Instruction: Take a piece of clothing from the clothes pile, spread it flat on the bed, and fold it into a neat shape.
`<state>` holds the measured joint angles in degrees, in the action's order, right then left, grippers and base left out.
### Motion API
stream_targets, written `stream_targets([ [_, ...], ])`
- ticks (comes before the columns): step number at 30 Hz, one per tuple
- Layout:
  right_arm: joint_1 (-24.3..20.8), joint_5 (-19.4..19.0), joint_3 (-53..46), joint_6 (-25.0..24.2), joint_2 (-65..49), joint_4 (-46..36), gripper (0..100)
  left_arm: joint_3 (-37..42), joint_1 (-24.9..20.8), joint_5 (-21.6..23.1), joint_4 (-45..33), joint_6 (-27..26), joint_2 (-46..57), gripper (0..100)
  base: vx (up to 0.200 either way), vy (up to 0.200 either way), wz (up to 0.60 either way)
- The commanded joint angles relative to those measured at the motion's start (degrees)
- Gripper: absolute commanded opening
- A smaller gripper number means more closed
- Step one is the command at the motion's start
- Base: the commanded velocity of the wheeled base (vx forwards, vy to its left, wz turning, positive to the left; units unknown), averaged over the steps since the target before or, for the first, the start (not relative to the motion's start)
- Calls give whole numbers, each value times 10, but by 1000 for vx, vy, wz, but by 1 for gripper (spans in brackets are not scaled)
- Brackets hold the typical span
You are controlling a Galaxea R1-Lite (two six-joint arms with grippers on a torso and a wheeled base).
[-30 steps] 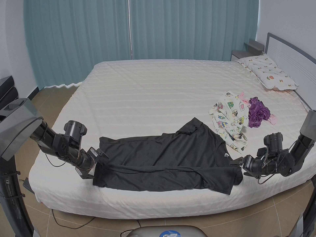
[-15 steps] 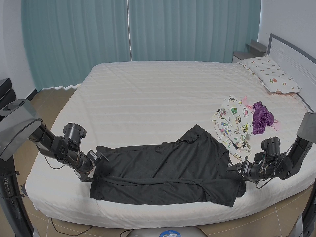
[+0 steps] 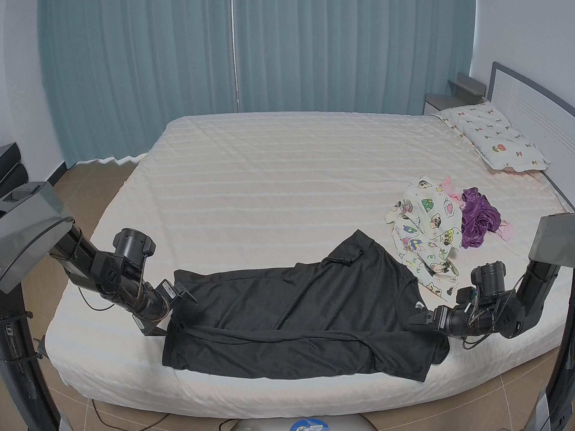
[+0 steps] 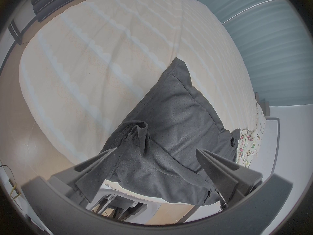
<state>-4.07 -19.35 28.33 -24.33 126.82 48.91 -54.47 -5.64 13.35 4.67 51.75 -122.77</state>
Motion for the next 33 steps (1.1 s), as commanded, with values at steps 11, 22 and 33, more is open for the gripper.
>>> stream_targets([
  [11,-1,4,-8,4,23,12,0,-1,3,0,3,-1,-4,100,0,0,0],
  [22,21,-1,-22,-30,19,137,0,0,2,-2,3,-2,-4,100,0,0,0],
  [33,42,-20,-13,-47,60,206,0,3,1,-4,0,-19,-4,100,0,0,0],
])
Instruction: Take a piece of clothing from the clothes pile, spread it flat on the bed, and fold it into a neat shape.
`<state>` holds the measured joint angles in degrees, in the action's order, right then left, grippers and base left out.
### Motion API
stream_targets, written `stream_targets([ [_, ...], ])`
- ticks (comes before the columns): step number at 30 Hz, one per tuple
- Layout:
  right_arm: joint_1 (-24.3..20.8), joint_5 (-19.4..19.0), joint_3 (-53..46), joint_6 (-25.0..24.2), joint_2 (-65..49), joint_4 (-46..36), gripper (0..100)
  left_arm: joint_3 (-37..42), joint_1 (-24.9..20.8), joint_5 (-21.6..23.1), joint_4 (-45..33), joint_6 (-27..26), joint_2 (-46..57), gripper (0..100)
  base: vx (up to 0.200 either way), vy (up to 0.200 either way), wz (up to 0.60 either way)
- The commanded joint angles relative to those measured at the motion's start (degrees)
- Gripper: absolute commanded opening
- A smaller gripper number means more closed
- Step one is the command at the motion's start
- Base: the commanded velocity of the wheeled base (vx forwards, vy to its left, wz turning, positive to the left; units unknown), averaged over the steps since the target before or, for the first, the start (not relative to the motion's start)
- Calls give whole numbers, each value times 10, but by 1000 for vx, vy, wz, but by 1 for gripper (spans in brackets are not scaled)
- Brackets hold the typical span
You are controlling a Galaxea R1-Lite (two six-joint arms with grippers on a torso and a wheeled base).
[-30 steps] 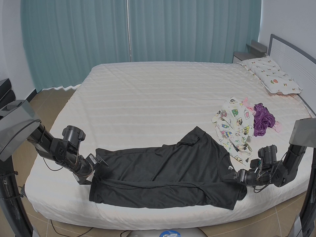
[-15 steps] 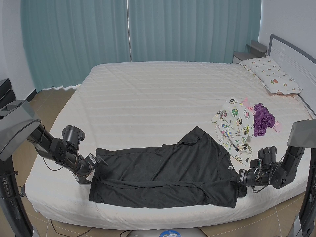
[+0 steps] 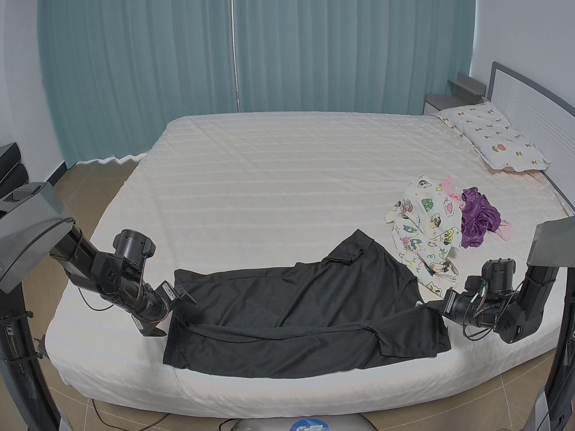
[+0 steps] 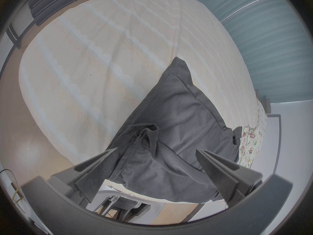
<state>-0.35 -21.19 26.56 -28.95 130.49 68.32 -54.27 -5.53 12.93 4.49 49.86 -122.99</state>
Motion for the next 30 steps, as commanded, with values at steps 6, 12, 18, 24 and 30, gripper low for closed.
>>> stream_targets([
  [6,1,-1,2,-1,46,42,0,-2,-1,-1,6,0,-2,100,0,0,0],
  [12,-1,-1,2,-1,48,43,0,-29,-9,-3,9,-1,-18,100,0,0,0],
  [18,-1,-1,2,-1,47,43,0,-38,-33,-57,11,-1,-45,100,0,0,0],
  [24,-1,-1,2,-1,46,44,0,-40,-42,-77,11,-1,-52,100,0,0,0],
  [30,-1,-1,2,-1,46,44,0,-42,-49,-94,11,-1,-59,100,0,0,0],
])
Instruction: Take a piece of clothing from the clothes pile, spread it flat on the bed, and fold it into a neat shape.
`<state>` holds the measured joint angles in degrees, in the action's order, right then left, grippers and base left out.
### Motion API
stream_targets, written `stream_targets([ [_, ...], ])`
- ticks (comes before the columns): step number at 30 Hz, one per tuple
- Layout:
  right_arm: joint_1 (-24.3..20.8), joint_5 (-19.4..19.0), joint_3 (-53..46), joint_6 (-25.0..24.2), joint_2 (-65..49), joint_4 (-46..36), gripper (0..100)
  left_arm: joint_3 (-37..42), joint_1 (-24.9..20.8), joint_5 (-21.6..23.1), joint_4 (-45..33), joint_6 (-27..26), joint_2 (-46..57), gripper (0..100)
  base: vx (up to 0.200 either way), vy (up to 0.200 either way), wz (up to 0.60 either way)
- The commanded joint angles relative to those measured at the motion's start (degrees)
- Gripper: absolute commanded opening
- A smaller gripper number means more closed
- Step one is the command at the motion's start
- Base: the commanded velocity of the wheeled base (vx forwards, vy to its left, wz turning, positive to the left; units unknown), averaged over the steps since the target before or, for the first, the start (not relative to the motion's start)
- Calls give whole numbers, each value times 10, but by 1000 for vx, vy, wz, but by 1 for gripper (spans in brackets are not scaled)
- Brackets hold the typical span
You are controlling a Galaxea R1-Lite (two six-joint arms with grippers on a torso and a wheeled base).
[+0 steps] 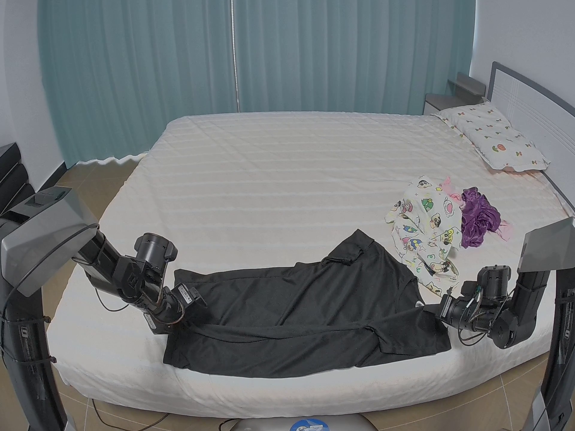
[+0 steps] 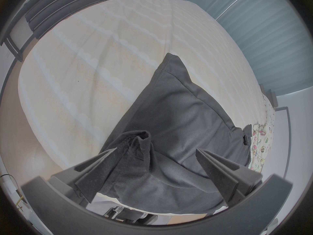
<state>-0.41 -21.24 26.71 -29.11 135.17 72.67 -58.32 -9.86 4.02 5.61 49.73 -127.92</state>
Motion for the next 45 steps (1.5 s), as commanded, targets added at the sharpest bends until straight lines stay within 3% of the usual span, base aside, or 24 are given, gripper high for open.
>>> stream_targets([
  [1,0,0,0,0,-1,0,0,-1,-6,-5,0,0,-10,100,0,0,0],
  [2,0,0,-1,0,-1,0,0,-1,-14,-21,1,-1,-17,100,0,0,0],
  [3,0,0,0,0,0,0,0,-2,-15,-27,1,-2,-20,0,0,0,0],
  [14,3,0,-6,-3,0,29,0,-9,-3,-75,-2,0,-28,0,0,0,0],
  [27,1,0,-6,-5,-1,32,0,-19,12,-67,-5,48,-6,0,0,0,0],
  [33,6,-2,-32,-8,-3,80,0,8,14,4,-41,41,48,0,0,0,0],
  [39,9,-21,-94,-9,-25,168,0,18,36,26,-114,-14,92,0,0,0,0],
  [45,3,-48,-126,-7,-83,172,0,46,41,53,-121,-20,147,0,0,0,0],
])
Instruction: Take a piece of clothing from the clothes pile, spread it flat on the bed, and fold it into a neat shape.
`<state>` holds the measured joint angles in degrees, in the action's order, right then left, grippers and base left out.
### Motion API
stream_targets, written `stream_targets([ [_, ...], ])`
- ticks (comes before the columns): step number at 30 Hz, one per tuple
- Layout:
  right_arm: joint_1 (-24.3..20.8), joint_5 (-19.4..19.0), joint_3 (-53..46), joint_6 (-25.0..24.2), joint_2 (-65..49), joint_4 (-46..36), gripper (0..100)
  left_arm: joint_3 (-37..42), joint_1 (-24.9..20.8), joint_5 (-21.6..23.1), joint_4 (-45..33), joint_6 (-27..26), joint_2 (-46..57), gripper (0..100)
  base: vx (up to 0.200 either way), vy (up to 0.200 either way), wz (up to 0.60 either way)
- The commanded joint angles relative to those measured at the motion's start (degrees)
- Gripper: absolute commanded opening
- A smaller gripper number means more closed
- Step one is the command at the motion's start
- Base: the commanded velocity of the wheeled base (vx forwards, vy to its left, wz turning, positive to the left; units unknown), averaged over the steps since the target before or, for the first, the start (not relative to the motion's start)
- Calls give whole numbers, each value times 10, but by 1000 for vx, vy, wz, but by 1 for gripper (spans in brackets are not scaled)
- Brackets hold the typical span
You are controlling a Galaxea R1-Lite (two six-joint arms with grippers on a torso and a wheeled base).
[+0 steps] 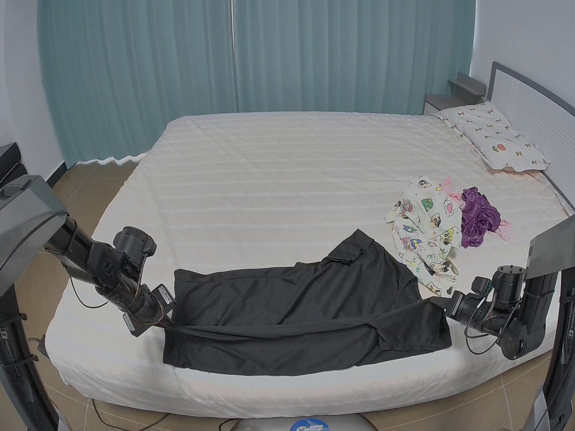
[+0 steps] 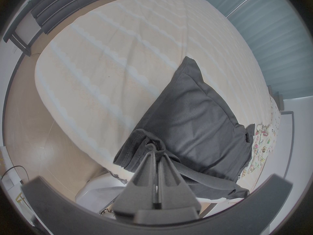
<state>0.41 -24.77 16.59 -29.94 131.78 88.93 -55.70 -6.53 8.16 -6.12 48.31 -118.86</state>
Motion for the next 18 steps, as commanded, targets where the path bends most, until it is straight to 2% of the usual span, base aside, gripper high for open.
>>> stream_targets([
  [1,-5,-12,-26,2,-50,9,0,20,8,12,-4,-6,57,0,0,0,0],
  [6,-11,-12,-64,23,-87,9,0,33,11,14,-22,-11,80,0,0,0,0],
  [12,3,-15,-125,55,-117,10,0,71,11,29,-43,-36,122,0,0,0,0],
  [18,8,-27,-166,56,-155,10,0,107,11,29,-48,-52,153,0,0,0,0],
])
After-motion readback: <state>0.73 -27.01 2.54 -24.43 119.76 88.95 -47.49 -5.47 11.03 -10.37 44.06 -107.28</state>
